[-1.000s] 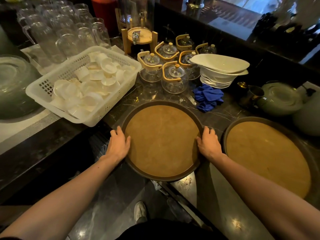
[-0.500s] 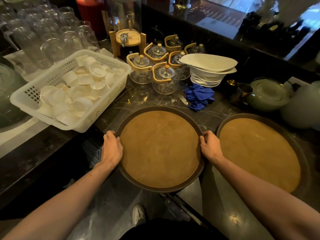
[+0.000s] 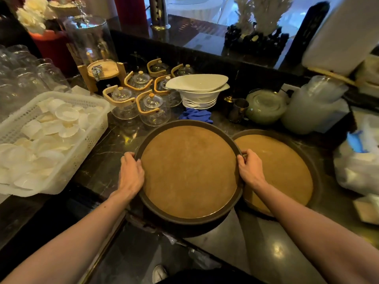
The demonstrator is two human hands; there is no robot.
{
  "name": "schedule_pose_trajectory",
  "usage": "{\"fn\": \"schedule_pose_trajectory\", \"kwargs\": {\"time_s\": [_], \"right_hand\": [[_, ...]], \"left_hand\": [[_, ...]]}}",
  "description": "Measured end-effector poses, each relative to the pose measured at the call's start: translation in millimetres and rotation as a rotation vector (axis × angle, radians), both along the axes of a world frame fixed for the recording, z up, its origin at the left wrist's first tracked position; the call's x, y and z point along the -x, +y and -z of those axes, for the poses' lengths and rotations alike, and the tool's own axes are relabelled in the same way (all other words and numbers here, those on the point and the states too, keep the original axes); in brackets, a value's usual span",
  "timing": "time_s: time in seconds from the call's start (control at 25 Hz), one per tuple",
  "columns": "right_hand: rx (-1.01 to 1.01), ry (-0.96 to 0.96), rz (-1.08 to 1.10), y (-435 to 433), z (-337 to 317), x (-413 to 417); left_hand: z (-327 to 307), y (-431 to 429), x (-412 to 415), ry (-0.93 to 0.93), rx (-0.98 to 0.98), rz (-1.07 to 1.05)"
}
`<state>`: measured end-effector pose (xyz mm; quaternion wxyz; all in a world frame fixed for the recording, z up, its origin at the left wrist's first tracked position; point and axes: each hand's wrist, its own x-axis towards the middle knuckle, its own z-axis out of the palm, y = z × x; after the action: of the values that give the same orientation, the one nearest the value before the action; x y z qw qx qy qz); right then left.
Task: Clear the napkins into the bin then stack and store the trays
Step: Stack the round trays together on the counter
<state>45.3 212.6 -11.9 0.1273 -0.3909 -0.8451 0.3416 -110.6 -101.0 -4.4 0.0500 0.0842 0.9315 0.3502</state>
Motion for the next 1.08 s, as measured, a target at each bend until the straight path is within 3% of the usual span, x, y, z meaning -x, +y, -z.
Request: {"fn": "schedule_pose_trajectory", "kwargs": {"time_s": [0.44, 1.08], "right_hand": [[-0.019, 0.054, 0.225, 111, -14, -108], [0.039, -0.144, 0.362, 182, 15, -183]], "left_hand": [[-13, 150, -38, 0.008, -0.010, 0.238], [14, 257, -68, -0.009, 0.151, 0.484]]}}
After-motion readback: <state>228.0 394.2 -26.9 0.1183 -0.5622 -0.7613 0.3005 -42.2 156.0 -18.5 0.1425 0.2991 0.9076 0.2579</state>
